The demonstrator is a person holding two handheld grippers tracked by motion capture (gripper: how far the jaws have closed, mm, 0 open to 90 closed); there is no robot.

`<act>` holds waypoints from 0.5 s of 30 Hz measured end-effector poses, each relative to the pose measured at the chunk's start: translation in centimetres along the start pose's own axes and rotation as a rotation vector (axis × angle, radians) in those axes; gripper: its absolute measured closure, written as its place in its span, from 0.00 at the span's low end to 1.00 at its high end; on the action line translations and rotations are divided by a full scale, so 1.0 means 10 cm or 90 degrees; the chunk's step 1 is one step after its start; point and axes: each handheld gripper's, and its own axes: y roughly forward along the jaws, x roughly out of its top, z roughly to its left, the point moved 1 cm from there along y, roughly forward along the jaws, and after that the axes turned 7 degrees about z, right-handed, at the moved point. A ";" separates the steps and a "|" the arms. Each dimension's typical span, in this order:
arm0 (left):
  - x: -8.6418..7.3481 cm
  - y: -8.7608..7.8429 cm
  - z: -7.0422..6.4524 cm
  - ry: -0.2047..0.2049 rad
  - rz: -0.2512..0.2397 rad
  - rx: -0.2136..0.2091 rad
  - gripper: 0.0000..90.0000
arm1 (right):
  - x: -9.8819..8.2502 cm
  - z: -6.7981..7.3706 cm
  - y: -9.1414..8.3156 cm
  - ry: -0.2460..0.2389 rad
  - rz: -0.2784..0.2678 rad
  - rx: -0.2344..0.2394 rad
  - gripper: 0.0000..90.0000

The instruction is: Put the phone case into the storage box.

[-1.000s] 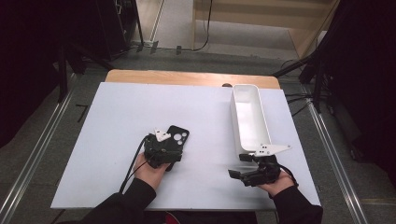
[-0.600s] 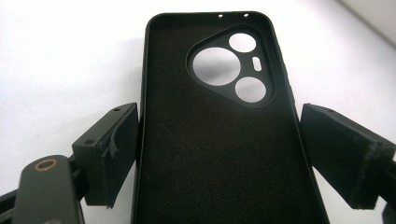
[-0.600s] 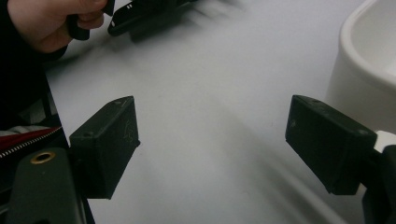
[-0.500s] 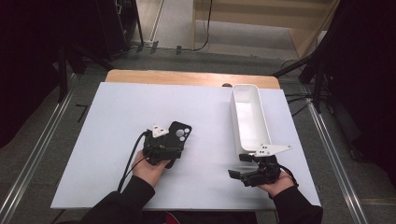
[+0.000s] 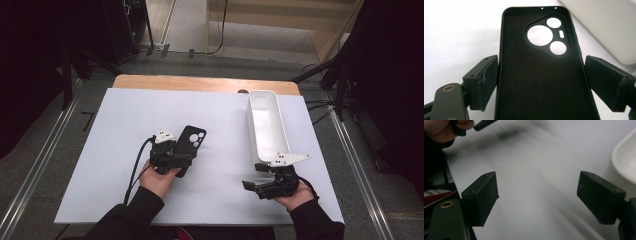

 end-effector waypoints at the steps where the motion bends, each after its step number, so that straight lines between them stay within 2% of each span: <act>1: 0.00 -0.01 -0.01 -0.002 -0.004 -0.001 0.15 | 0.01 0.02 0.00 -0.008 0.002 0.002 0.17; 3: 0.01 -0.03 -0.01 -0.005 -0.010 -0.005 0.15 | 0.05 0.06 0.00 -0.014 -0.007 0.005 0.17; 8: 0.02 -0.06 -0.02 -0.005 -0.023 -0.008 0.15 | 0.16 0.11 0.03 -0.010 -0.028 0.009 0.17; 15: 0.03 -0.11 -0.09 0.002 -0.051 -0.002 0.15 | 0.30 0.12 0.10 -0.010 -0.035 -0.007 0.17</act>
